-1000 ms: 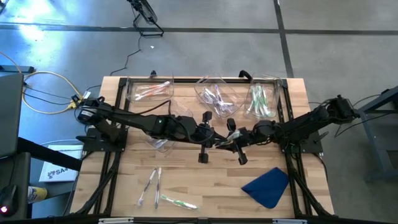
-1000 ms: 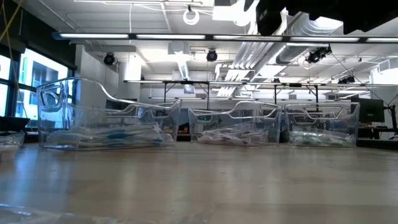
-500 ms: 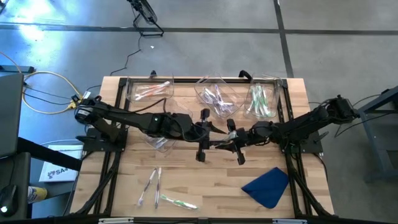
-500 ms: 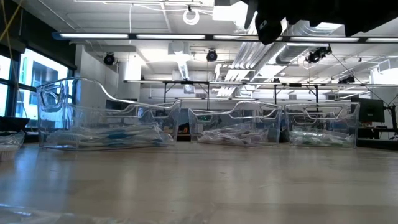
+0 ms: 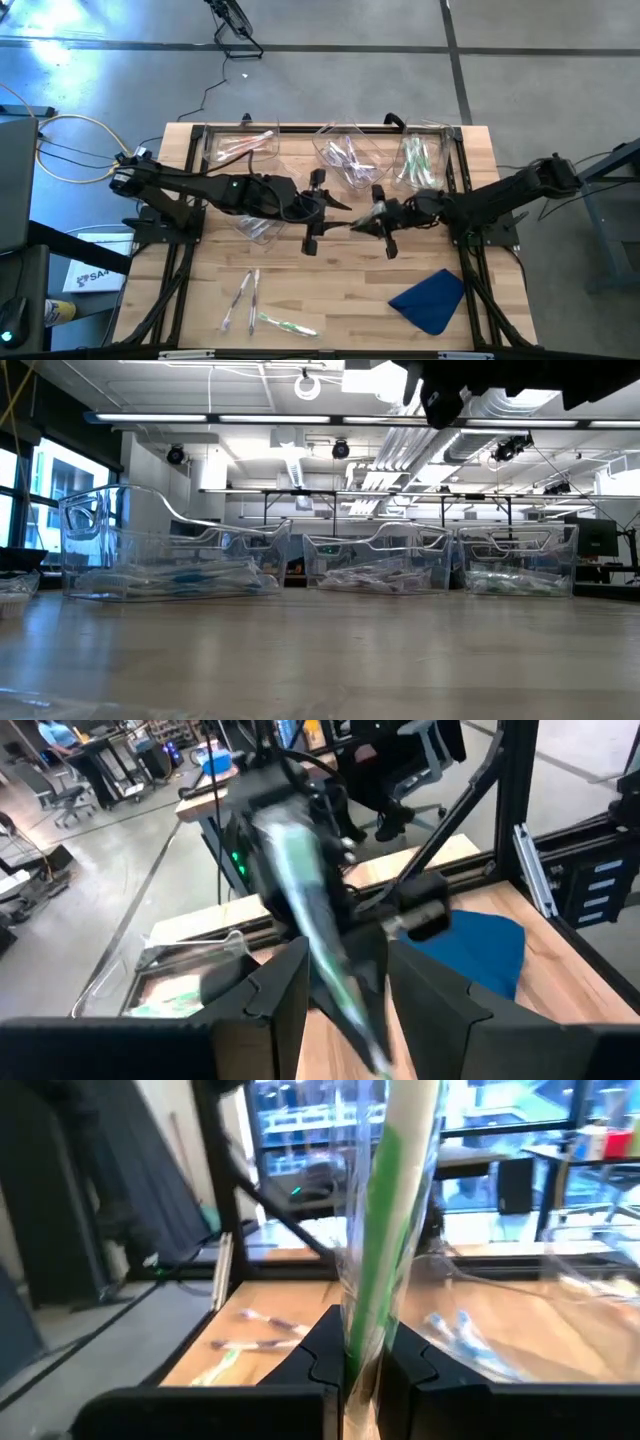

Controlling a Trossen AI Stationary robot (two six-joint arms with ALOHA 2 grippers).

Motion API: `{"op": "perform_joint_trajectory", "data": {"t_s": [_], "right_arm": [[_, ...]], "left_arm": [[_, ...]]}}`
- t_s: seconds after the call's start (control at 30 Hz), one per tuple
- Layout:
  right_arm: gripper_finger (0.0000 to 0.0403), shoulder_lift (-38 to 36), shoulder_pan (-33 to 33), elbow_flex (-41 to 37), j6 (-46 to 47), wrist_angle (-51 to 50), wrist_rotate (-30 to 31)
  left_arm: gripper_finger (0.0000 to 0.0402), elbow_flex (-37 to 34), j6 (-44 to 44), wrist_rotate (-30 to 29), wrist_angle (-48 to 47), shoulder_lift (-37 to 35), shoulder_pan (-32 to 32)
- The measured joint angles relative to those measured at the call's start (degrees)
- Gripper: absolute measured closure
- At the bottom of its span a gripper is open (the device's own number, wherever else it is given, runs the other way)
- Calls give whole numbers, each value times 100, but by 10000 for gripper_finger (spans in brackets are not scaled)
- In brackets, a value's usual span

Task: Pick & Place Toothbrushes
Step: Put the green toothbrush into the top right transparent bin

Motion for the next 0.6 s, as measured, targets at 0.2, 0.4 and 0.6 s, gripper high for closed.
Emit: {"op": "perform_joint_trajectory", "data": {"t_s": [0.2, 0.4, 0.6], "right_arm": [[387, -725, -169, 4, 303, -1192, 505], [387, -1551, -210, 4, 356, -2294, 1050], [387, -2436, -391, 4, 483, -3500, 2134]], "left_arm": [[266, -4, 67, -35, -161, 0, 0], [266, -2, 144, -50, -155, -2, 0], [266, -2, 144, -48, -304, 0, 0]]}}
